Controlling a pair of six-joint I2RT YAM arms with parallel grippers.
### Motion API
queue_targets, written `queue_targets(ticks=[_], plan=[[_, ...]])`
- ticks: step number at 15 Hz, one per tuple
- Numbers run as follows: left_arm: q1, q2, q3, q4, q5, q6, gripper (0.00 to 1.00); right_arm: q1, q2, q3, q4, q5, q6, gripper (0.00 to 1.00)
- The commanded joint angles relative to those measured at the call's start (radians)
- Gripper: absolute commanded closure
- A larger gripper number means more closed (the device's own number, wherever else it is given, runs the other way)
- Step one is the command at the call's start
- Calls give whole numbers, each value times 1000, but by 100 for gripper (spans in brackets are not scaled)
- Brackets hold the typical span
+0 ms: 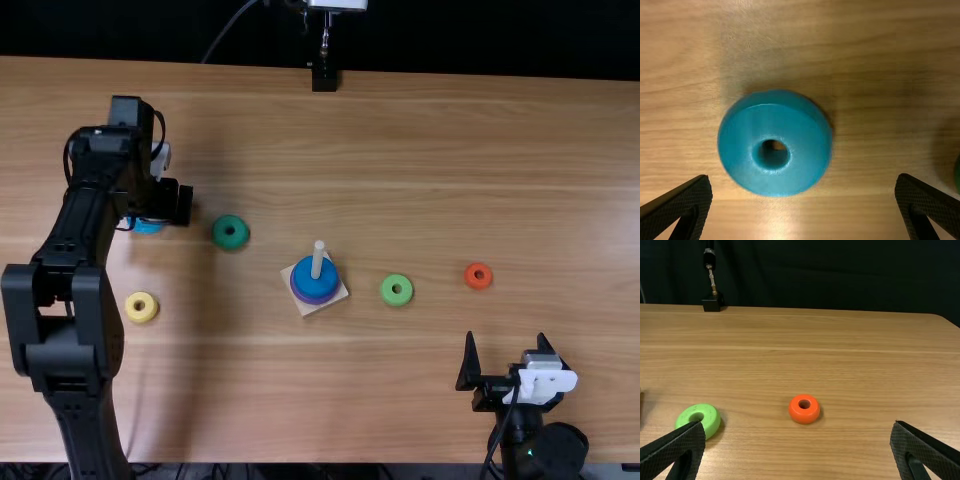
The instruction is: Build the Hanoi tower: stack the rings onto the peg from bottom to top in this color order: purple, dark blue, light blue, dark green, light green, yellow, orange.
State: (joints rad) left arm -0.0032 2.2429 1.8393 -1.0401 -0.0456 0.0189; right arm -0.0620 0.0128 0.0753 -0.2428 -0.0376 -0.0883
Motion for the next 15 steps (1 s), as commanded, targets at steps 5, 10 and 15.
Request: queue_targets(ticks=[5, 10, 15], plan=[[40, 63, 61, 4, -2, -2, 0, -12, -13, -60, -79, -10, -2, 0], [39, 69, 60, 4, 3, -4, 0, -12, -13, -60, -79, -10, -2, 0], [40, 93, 61, 4, 9, -4, 0, -12, -13, -60, -79, -10, -2, 0]])
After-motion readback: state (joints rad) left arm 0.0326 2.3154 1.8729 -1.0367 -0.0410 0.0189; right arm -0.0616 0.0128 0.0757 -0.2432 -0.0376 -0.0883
